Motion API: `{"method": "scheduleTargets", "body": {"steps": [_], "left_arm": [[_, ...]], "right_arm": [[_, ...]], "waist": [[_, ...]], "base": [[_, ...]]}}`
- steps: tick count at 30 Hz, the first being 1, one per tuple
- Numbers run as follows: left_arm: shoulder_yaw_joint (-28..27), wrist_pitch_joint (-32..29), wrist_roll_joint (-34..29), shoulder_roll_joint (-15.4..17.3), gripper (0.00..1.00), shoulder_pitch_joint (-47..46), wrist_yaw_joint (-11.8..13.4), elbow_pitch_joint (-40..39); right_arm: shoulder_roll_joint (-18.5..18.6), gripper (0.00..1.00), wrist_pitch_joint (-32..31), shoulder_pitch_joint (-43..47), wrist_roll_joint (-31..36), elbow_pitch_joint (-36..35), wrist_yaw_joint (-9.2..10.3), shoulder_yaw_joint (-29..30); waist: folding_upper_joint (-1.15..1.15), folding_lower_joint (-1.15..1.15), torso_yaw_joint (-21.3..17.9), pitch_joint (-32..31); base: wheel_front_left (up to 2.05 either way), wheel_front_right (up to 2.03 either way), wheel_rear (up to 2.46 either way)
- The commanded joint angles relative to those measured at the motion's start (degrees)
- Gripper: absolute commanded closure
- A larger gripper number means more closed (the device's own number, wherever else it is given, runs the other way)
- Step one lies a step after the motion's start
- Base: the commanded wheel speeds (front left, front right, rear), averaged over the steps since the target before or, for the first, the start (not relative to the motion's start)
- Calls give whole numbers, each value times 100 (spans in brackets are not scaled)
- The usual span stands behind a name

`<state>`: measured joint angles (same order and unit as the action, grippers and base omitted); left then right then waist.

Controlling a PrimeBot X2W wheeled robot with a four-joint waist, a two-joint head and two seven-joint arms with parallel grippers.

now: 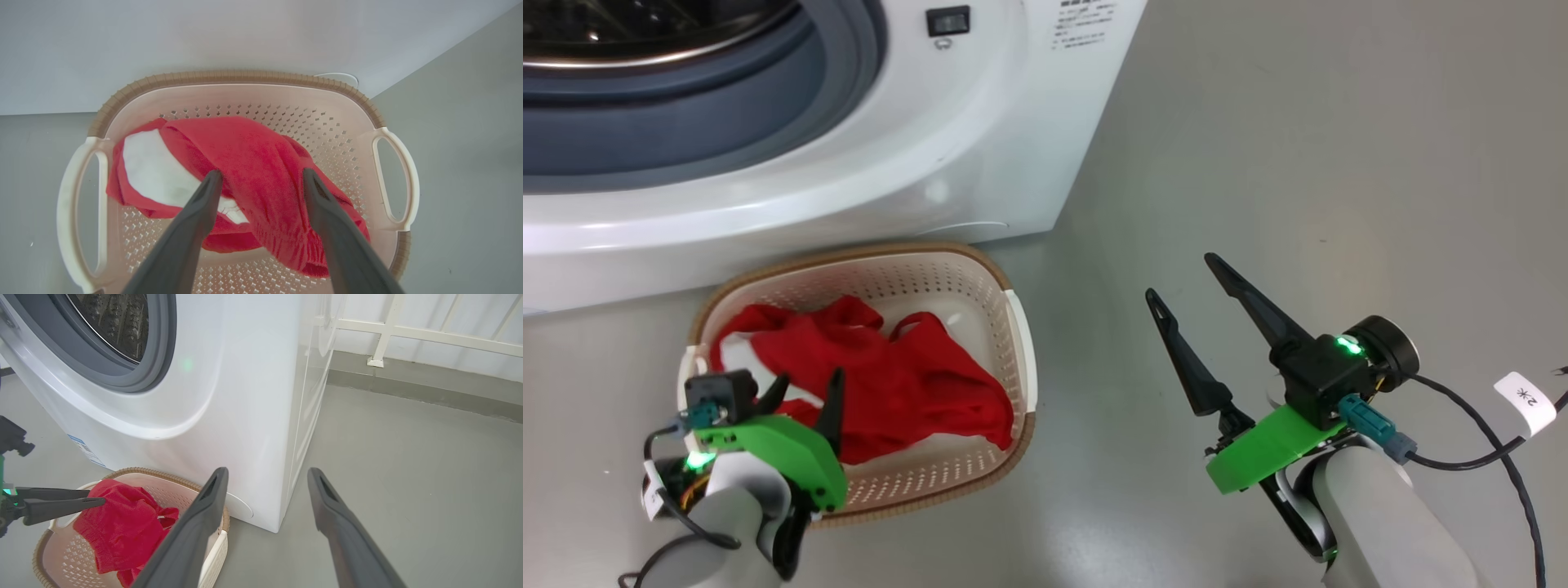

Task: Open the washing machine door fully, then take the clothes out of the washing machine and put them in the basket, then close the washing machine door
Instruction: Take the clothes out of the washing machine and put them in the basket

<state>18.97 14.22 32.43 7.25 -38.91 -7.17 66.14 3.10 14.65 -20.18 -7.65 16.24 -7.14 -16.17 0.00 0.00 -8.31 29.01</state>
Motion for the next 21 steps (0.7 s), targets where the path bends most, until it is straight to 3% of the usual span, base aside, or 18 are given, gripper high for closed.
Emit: {"method": "scheduleTargets", "body": {"steps": [1,14,21], "left_arm": [[-96,72,4,190,0,-33,-31,-140],[-673,77,-381,72,0,658,236,-1321],[-1090,77,-762,-17,0,1160,99,-2538]], "right_arm": [[-23,0,35,20,-79,-92,-35,-83],[-23,0,35,130,87,108,-35,94],[-23,0,35,252,113,86,-35,172]], "waist": [[0,0,68,-71],[0,0,489,-741],[0,0,599,-1098]], "base": [[0,0,0],[0,0,0],[0,0,0]]}}
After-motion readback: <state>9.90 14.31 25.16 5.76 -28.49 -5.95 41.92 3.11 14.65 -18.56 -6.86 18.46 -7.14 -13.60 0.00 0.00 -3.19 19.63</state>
